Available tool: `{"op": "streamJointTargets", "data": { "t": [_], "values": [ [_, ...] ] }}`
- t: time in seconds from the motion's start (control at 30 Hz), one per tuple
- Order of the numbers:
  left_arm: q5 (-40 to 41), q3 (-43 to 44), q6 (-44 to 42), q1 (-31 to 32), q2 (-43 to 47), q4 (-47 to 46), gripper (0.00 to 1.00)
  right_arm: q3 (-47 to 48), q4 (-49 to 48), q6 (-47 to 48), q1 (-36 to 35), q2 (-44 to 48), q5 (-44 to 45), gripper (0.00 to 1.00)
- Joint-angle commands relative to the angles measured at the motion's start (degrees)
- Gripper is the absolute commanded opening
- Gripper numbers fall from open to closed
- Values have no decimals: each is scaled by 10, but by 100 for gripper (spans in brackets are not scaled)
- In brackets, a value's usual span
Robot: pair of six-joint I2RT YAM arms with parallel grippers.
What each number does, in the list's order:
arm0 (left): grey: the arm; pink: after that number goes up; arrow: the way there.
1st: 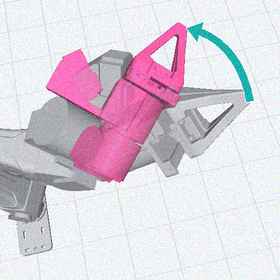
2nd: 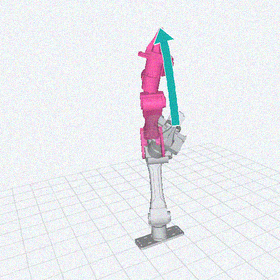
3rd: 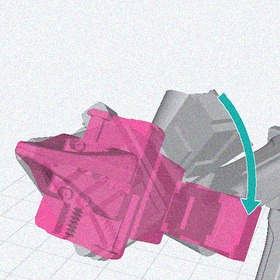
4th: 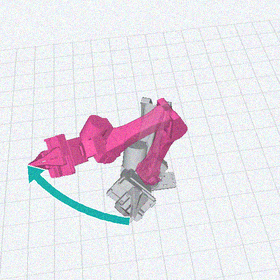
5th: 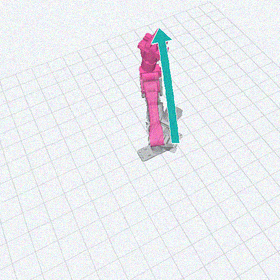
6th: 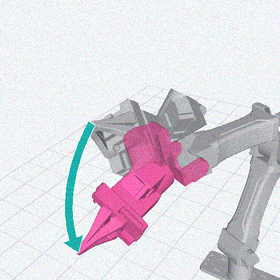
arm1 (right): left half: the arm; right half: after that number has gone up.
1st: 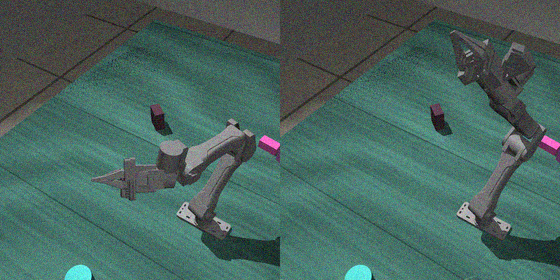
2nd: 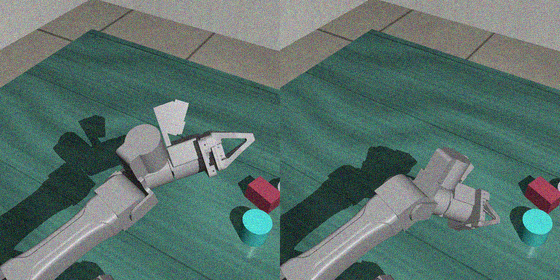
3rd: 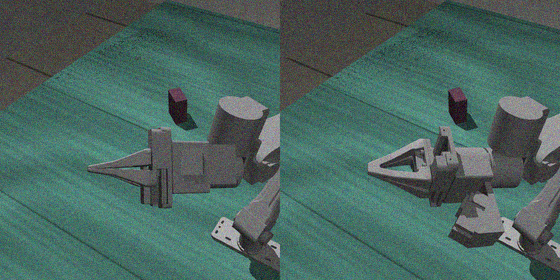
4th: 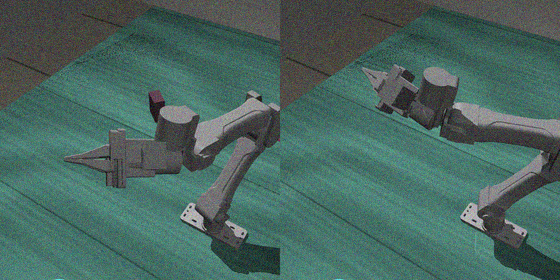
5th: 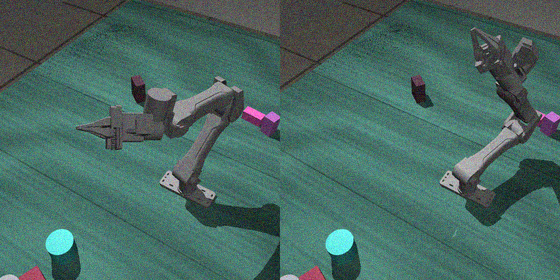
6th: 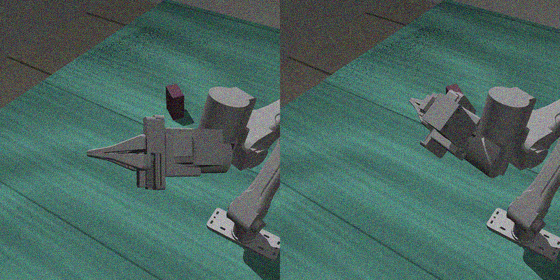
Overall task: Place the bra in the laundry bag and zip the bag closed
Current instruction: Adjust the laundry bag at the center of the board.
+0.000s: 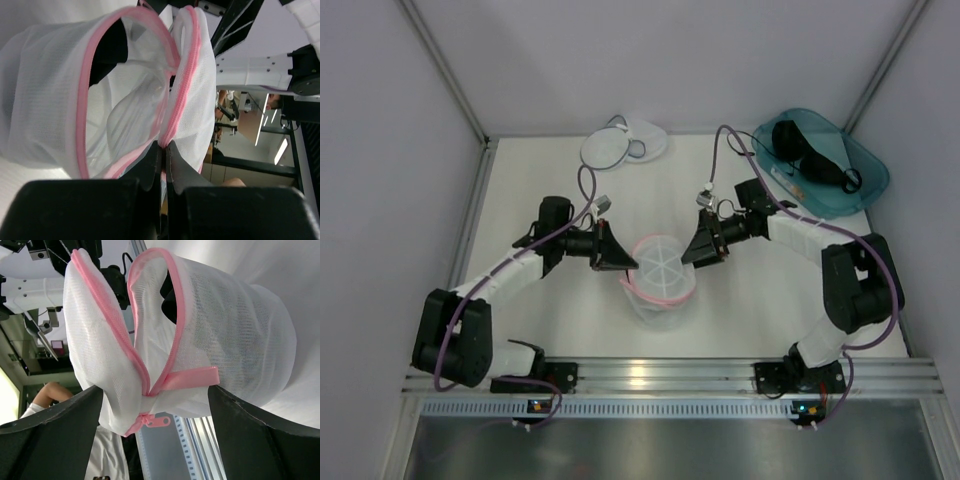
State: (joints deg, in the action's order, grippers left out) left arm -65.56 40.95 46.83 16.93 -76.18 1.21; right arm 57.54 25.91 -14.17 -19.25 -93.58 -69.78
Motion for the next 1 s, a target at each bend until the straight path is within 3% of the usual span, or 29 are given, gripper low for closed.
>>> {"op": "streamJointTargets", "data": {
  "t": [0.0, 0.1, 0.43, 0.7, 0.97],
  "values": [
    [-49, 23, -87, -22, -19, 82, 0, 21, -6, 13, 3, -14, 6, 87],
    [-45, 47, -202, -45, -48, 162, 0, 22, -19, 0, 4, -24, 4, 87],
    [-16, 74, -299, -59, -85, 256, 0, 7, -91, -67, 3, -27, -8, 83],
    [24, 93, -337, -59, -105, 291, 0, 18, -106, -79, -11, -27, -4, 78],
    [40, 103, -357, -59, -94, 307, 0, 68, -37, -40, 8, -13, 16, 79]
  ]
}}
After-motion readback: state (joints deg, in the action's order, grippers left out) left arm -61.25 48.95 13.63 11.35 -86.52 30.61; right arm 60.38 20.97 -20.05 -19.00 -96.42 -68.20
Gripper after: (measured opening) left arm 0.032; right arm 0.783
